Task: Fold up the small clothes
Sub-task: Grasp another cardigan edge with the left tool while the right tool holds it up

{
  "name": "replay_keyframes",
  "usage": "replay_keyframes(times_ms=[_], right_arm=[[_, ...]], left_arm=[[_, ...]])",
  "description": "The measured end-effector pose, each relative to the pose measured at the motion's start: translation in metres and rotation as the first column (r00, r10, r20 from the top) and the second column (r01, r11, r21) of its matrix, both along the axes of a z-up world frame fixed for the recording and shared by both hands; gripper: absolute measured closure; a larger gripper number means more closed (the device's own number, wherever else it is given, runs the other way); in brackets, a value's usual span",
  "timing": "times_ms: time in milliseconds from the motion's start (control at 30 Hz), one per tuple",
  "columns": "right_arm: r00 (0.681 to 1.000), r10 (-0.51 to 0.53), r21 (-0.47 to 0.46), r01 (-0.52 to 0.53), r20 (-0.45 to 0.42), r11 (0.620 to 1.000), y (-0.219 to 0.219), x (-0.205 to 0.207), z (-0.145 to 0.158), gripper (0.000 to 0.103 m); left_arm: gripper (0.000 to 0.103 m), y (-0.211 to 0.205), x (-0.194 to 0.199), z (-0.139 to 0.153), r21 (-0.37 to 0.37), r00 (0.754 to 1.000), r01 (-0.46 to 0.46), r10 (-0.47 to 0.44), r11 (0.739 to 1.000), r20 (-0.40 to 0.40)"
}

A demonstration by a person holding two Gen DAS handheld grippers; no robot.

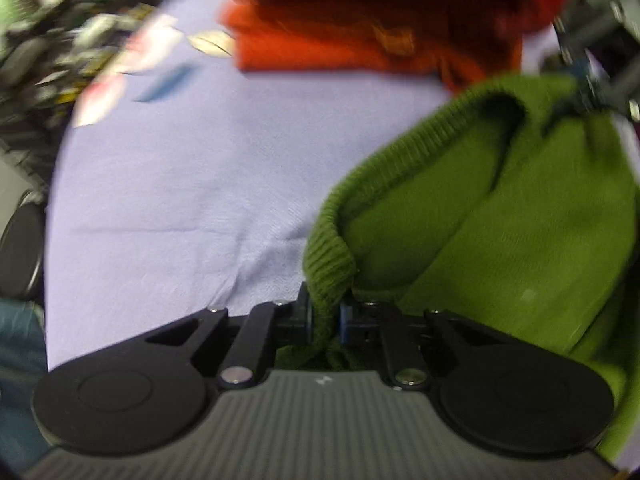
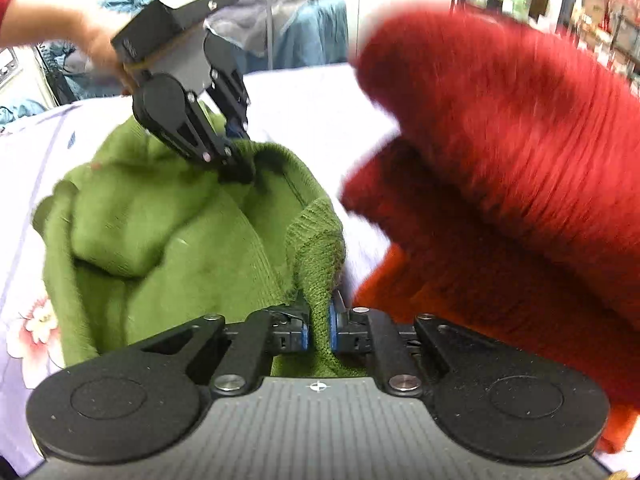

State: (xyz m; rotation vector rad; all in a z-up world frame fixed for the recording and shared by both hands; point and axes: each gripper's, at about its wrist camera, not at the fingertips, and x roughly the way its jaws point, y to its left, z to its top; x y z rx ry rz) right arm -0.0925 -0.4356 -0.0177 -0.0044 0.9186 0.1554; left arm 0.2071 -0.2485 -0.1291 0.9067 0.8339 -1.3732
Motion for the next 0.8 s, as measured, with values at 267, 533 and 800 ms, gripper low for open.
replay_keyframes(times_ms=[267, 533, 800], right_arm=[[0.954, 0.028, 0.007, -0.031, 0.298, 0.999, 0.037, -0.027, 0.121, 0.089], [0.682, 0.246, -0.089, -0.257, 0.689, 0.962, 0.099, -0.021, 0.28, 0.09], [0.507, 0.377, -0.159, -0.42, 0.775, 0.893, 0.115, -0.051, 0.329, 0.09]], left_arm=[[0.092, 0.165, -0.043, 0.15, -0.442, 0.907, -0.37, 0.421, 0.817, 0.019], [0.092, 0.308, -0.147, 0.333, -0.773, 0.657, -0.39, 0.739, 0.5, 0.147], [0.092, 0.371, -0.296, 0.374, -0.823, 0.548, -0.376, 0.819, 0.425, 0.173]])
